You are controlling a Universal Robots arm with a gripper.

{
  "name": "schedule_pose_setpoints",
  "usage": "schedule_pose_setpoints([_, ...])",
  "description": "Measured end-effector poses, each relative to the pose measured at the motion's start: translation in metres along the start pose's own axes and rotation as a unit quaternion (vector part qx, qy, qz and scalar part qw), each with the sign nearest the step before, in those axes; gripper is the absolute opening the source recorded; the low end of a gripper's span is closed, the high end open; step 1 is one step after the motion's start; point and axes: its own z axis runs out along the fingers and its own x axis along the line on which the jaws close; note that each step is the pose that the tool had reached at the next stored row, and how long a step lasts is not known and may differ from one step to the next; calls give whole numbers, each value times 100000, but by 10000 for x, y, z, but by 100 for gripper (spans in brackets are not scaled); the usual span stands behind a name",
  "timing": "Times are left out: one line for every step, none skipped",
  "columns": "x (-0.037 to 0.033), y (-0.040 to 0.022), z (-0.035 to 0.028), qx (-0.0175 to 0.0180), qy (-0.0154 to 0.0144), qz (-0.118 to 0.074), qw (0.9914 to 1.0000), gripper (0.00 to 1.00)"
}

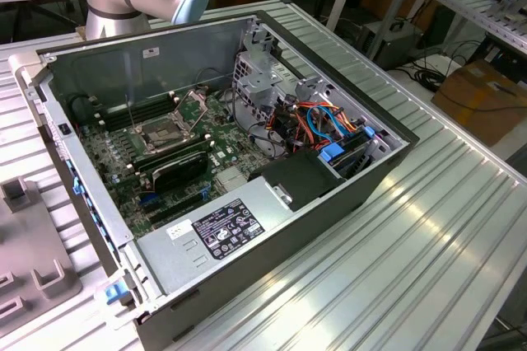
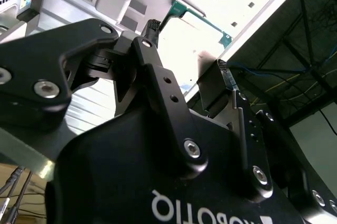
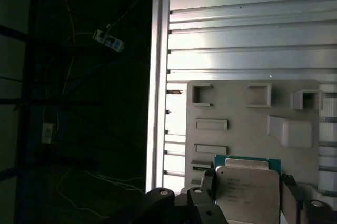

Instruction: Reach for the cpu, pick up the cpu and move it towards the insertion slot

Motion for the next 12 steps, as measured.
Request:
schedule_pose_setpoints([-5, 0, -1, 1, 4, -1, 100000, 55])
schedule_pose_setpoints([-19, -1, -1, 1, 6, 2, 100000, 55])
schedule_pose_setpoints([-27, -1, -1, 0, 5, -1, 100000, 55])
schedule_pose_setpoints([-35, -1, -1, -4, 2, 0, 100000, 55])
schedule_pose_setpoints([-48, -2, -2, 0, 4, 0, 100000, 55])
schedule_pose_setpoints([-63, -3, -2, 0, 4, -3, 100000, 55])
schedule_pose_setpoints([-74, -3, -2, 0, 2, 1, 100000, 55])
schedule_pose_setpoints([-84, -4, -3, 1, 4, -1, 100000, 55])
schedule_pose_setpoints([-96, -4, -3, 1, 5, -1, 100000, 55])
schedule_pose_setpoints([-105, -4, -3, 1, 4, 0, 100000, 55])
schedule_pose_setpoints([-117, -5, -4, -1, 4, 1, 100000, 55])
schedule_pose_setpoints([-126, -5, -4, 2, 3, -1, 100000, 55])
